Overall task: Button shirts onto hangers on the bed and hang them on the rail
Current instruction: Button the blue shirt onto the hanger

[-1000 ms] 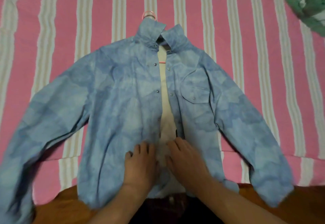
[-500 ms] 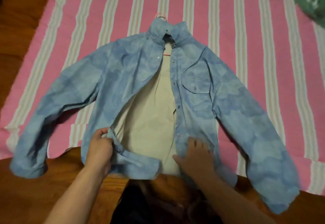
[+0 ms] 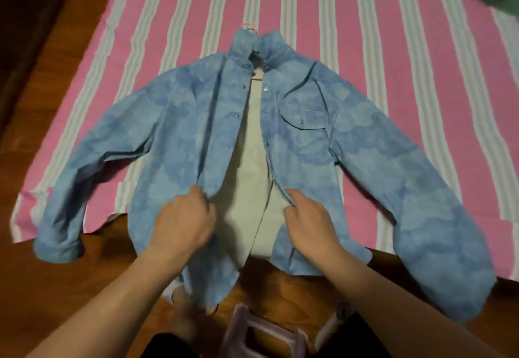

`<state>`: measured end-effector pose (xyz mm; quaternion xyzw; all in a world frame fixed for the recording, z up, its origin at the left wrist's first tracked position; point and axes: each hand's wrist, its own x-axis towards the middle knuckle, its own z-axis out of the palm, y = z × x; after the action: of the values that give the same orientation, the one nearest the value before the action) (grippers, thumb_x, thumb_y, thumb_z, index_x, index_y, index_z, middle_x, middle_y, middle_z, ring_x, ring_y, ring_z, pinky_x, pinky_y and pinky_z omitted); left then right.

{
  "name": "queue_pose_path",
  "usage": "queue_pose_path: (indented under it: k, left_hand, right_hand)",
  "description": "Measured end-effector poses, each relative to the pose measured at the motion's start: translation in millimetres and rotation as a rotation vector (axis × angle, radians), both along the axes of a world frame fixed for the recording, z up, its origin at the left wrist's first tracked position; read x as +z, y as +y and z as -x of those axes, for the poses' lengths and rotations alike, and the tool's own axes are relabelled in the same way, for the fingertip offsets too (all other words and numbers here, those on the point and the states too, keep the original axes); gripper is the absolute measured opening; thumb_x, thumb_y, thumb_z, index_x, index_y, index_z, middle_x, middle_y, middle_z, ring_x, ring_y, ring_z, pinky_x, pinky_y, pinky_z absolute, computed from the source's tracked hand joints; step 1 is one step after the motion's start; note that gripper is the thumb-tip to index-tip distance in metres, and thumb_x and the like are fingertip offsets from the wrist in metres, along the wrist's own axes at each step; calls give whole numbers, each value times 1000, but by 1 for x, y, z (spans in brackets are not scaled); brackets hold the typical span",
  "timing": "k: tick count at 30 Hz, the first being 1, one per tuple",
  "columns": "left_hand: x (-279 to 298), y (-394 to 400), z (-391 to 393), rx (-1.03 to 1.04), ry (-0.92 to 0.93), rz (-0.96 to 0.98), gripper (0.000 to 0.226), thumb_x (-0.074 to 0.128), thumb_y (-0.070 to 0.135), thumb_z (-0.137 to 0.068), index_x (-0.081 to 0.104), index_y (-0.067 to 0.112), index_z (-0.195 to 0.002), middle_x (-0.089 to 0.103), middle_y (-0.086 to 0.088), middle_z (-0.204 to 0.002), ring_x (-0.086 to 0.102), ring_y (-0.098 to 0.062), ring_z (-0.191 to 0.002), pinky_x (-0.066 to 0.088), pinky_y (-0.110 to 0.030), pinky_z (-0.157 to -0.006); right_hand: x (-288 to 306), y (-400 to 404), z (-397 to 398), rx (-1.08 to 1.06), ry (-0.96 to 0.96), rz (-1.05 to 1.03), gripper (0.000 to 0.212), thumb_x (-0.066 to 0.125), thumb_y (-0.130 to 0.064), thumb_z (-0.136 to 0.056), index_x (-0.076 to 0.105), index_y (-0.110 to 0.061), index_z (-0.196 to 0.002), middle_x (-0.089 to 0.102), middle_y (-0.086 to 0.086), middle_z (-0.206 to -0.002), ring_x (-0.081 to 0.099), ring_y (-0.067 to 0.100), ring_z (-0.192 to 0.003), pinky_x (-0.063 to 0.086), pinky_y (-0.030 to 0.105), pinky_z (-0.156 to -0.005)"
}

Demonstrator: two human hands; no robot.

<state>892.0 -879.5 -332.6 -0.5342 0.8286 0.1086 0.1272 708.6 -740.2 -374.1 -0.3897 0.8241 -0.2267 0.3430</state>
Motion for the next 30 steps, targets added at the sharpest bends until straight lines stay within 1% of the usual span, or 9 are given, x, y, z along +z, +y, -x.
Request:
queue_pose_path:
  k: [3,5,6,8,12,16,22,26,30]
  left_hand:
    - [-9,-11,12,6,131,-490,30,48,28,-101,48,13,-75,65,-21,-85,64,-43,-90,39,-36,-66]
    - [-13,-28,16,41,197,-906,34,50,32,-104,54,11,-78,64,-20,-72,65,-37,-70,41,-29,-55]
    - [-19,-42,18,-15,200,-956,36,50,38,-105,60,11,-83,64,-12,-66,62,-30,-62,41,-25,-52]
    - [-40,-72,19,-187,205,-729,36,49,45,-104,66,18,-87,60,7,-61,59,-15,-63,42,-24,-57]
    - [-106,-89,12,-252,483,-325,16,52,36,-100,62,25,-92,66,6,-85,65,-25,-91,49,-37,-76]
    - [-153,-60,-5,-491,408,6,21,41,48,-98,50,30,-104,58,5,-101,60,-26,-96,46,-39,-73]
    - [-160,-53,-11,-528,515,252,30,35,45,-96,56,25,-100,64,-3,-99,62,-33,-93,49,-41,-72]
    - [-157,-33,-28,-476,576,434,32,39,39,-96,62,16,-99,61,-12,-92,59,-39,-85,48,-46,-67]
    - [-168,-29,-75,-411,453,499,43,40,47,-97,66,21,-119,63,-12,-114,57,-37,-105,47,-47,-91]
  right_hand:
    - [9,-2,-8,304,-9,8,12,45,-19,-101,56,-15,-100,65,18,-92,59,38,-85,42,42,-73]
    - [10,-11,-11,583,1,-152,30,39,-40,-103,54,-18,-90,66,11,-90,60,31,-83,42,43,-74]
    - [7,-20,-7,635,23,-223,46,32,-55,-100,55,-18,-86,66,5,-85,59,24,-79,44,41,-75]
    - [-2,-43,8,555,130,-171,59,27,-67,-96,57,-19,-79,64,-1,-76,57,17,-73,48,41,-76]
    - [-48,-79,33,309,265,16,28,53,-44,-99,65,-26,-118,71,-6,-106,64,16,-98,50,38,-89]
    - [-104,-66,17,377,388,24,52,46,-56,-92,47,-30,-138,57,-8,-118,56,13,-103,43,31,-86]
    - [-99,-63,11,387,502,20,50,46,-53,-95,52,-28,-138,64,-3,-117,59,21,-109,43,31,-88]
    - [-66,-22,-9,279,347,25,47,48,-53,-100,54,-27,-139,63,-1,-135,57,20,-124,43,32,-104]
    - [-78,25,-43,249,498,43,75,25,-71,-88,51,-23,-139,55,10,-140,48,32,-132,38,45,-111]
